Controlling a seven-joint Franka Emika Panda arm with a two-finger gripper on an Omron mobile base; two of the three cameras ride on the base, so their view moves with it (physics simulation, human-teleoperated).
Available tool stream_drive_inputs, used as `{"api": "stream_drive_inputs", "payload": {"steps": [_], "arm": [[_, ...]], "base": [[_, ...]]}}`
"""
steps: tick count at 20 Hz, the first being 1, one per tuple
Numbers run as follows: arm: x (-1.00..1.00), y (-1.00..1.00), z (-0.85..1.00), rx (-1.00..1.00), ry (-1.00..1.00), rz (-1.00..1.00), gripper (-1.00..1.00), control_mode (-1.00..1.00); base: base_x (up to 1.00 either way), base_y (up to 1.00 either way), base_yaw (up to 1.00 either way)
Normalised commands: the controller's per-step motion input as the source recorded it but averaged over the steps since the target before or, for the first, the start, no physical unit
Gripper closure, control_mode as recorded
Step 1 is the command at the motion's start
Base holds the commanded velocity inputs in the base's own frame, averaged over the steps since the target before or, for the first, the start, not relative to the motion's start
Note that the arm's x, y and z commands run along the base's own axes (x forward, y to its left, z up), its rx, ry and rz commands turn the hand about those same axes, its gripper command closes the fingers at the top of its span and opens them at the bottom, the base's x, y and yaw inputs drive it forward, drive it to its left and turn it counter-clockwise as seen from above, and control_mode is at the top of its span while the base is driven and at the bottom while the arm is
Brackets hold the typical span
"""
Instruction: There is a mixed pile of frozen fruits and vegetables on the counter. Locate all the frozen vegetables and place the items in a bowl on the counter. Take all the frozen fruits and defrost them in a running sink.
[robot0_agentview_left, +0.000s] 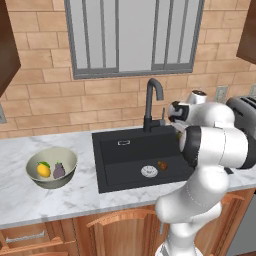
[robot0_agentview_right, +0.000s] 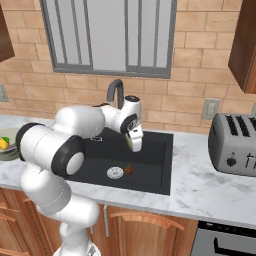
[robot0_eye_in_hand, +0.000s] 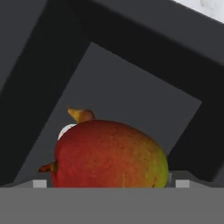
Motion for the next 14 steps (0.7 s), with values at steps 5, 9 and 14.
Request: {"api": "stream_drive_inputs", "payload": {"steps": [5, 9, 14], "arm": [[0.02, 0.39, -0.64, -0.10, 0.00, 0.19, 1.00, -1.00], [-0.03, 0.02, -0.57, -0.03, 0.02, 0.15, 1.00, -1.00], [0.01, -0.04, -0.33, -0.03, 0.06, 0.24, 1.00, -1.00]], "base": [[0.00, 0.00, 0.00], [0.00, 0.00, 0.00], [0.00, 0.00, 0.00]]}}
